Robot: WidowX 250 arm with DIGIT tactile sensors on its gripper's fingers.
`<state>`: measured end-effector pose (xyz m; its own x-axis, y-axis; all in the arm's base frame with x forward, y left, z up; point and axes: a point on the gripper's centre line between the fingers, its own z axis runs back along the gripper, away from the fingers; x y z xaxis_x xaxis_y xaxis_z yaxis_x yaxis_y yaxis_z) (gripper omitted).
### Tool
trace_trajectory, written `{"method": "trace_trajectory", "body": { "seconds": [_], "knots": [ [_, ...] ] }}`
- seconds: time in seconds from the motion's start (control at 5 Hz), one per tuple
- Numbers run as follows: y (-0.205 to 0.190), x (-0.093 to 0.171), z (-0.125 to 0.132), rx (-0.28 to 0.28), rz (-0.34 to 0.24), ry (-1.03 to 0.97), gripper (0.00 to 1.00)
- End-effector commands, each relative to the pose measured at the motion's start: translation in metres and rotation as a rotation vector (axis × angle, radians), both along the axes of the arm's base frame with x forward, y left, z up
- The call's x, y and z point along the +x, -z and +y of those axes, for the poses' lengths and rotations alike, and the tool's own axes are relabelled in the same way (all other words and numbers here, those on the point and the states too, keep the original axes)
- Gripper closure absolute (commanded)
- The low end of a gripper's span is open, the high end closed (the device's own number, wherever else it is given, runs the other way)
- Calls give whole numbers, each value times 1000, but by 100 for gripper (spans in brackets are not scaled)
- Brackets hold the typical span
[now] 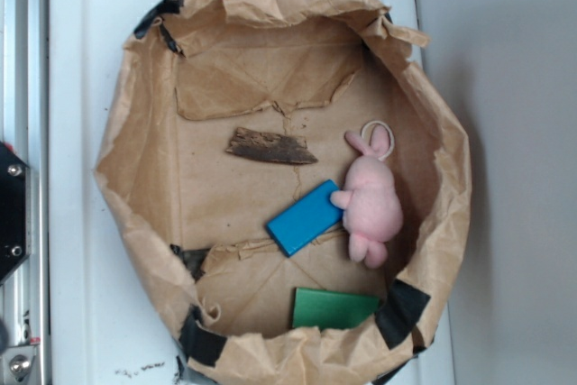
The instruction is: Grab the wood chip.
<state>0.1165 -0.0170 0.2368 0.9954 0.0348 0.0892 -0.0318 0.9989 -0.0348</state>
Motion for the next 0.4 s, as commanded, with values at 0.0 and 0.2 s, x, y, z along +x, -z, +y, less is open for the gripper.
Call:
{"method": "trace_trajectory", "body": {
  "seconds": [0.0, 0.2],
  "knots": [
    [0, 0, 0, 0, 0, 0, 0],
    [5, -29, 8, -25, 35, 87, 0]
  ]
}}
